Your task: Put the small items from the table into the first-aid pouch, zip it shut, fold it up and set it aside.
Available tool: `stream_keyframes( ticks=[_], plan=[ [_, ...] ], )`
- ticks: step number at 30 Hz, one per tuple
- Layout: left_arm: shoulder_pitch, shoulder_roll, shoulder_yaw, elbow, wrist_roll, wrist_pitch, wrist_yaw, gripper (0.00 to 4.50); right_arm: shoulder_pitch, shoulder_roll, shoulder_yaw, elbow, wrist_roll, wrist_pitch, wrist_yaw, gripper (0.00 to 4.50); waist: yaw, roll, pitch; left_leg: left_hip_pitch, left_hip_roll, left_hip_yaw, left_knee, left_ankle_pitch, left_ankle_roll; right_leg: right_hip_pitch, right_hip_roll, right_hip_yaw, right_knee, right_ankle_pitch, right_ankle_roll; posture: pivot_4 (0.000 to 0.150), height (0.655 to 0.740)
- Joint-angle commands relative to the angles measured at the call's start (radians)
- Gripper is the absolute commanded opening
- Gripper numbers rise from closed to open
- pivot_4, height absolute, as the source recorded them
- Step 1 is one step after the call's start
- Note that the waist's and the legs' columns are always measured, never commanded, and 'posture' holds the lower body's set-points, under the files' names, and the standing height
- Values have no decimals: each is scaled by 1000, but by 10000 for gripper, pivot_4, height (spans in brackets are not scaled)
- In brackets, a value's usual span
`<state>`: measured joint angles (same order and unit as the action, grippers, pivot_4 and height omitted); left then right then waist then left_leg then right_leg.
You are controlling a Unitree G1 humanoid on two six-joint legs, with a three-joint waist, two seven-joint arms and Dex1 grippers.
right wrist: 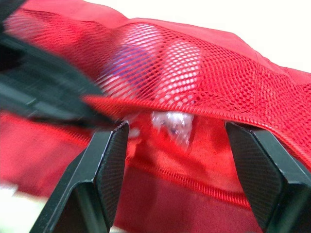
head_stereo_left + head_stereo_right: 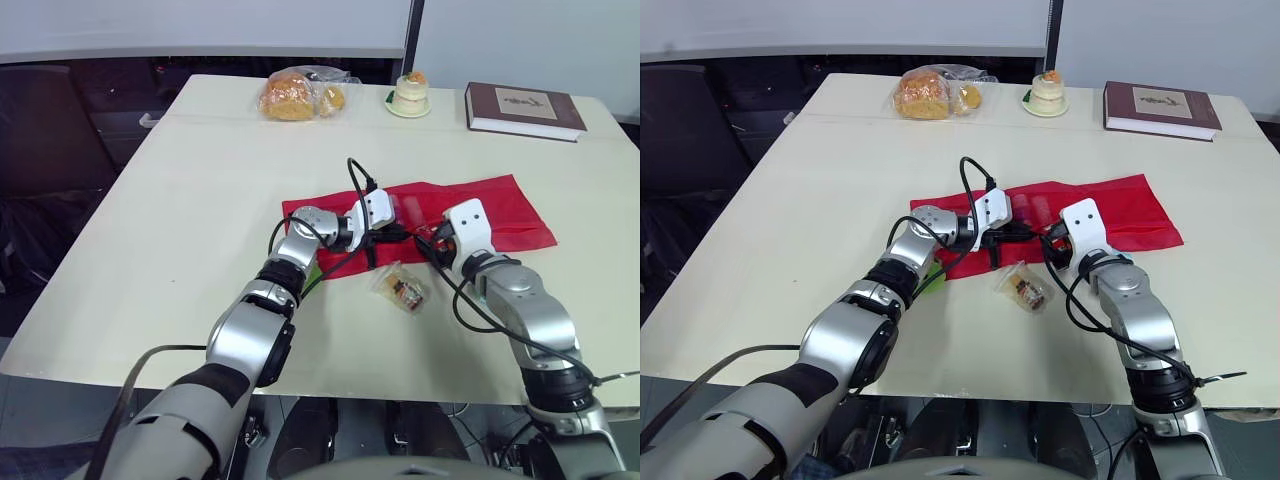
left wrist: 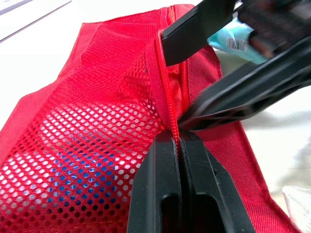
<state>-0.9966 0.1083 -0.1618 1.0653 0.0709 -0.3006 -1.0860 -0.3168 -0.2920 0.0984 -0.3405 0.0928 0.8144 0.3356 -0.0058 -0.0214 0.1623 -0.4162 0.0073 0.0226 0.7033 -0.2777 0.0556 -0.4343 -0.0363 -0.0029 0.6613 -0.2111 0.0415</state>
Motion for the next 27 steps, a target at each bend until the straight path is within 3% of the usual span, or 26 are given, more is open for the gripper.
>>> stream_keyframes(
  ticks=[1, 2, 3, 5, 10, 14, 17, 18, 19, 25, 26, 27],
  plan=[
    [-28, -8, 14, -8, -23, -5, 0, 0, 2, -29, 8, -49, -3, -7, 12, 19893, 1, 0, 0, 0, 0, 0, 0, 0, 0, 0, 0, 0, 0, 0, 0, 1500, 7289],
    [-31, -8, 14, -5, -23, -5, 1, 0, 3, -34, 10, -48, -4, -12, 15, 15468, 1, 0, 0, 0, 0, 0, 0, 0, 0, 0, 0, 0, 0, 0, 0, 1500, 7289],
    [-33, -8, 15, -2, -23, -6, 1, 0, 5, -38, 6, -55, 4, -13, 22, 7939, 0, 0, 0, 0, 0, 0, 0, 0, 0, 0, 0, 0, 0, 0, 0, 1500, 7289],
    [-37, -6, 15, 2, -22, -8, 1, 0, 16, -53, -14, -89, 34, -8, 46, 274, 1, 0, 0, 0, 0, 0, 0, 0, 0, 0, 0, 0, 0, 0, 0, 1500, 7289],
    [-43, 6, 17, 13, -19, -14, -2, 0, 97, -184, -118, -201, 142, -60, 202, 274, 3, 0, 0, 0, 0, 0, 0, 0, 0, 0, 0, 0, -1, 0, 0, 1500, 7289],
    [-48, 23, 19, 31, -15, -24, 2, 0, 207, -324, -289, -251, 287, -144, 413, 274, 4, 0, 0, 0, 0, 0, 0, 0, 0, 0, 0, 0, -1, 0, 0, 1500, 7289],
    [-51, 35, 18, 47, -11, -33, 4, 0, 251, -395, -401, -230, 374, -196, 516, 7480, -1, 0, 0, 0, 0, 0, 0, 0, 0, 1, 0, 0, -1, 0, 0, 1500, 7289],
    [-52, 40, 18, 52, -10, -36, 5, 0, 262, -414, -431, -222, 398, -202, 539, 13501, -4, 0, 0, 1, 0, 0, 0, 0, 0, 1, 0, 0, -1, 0, 0, 1500, 7289],
    [-53, 45, 17, 57, -8, -40, 6, 0, 281, -444, -463, -210, 410, -216, 575, 15586, -5, 0, 0, 1, 0, 0, 0, 0, 0, 1, 0, 0, -1, 0, 0, 1500, 7289],
    [-62, 81, 23, 88, 0, -68, 16, 0, 414, -548, -671, -179, 562, -270, 807, 41564, 2, 0, 0, 1, 1, 0, -1, 0, 0, 1, 1, 0, -1, 0, 0, 1500, 7289],
    [-64, 88, 23, 94, 1, -73, 15, 0, 441, -567, -699, -177, 574, -285, 851, 44814, 3, 0, 0, 1, 1, 0, -1, 0, 0, 1, 1, 0, -1, 0, 0, 1500, 7289],
    [-67, 99, 24, 99, 2, -78, 12, 0, 450, -586, -735, -165, 590, -291, 880, 44814, 3, 0, 0, 1, 1, 0, -1, 0, 0, 1, 1, 0, -1, 0, 0, 1500, 7289]
  ],
)
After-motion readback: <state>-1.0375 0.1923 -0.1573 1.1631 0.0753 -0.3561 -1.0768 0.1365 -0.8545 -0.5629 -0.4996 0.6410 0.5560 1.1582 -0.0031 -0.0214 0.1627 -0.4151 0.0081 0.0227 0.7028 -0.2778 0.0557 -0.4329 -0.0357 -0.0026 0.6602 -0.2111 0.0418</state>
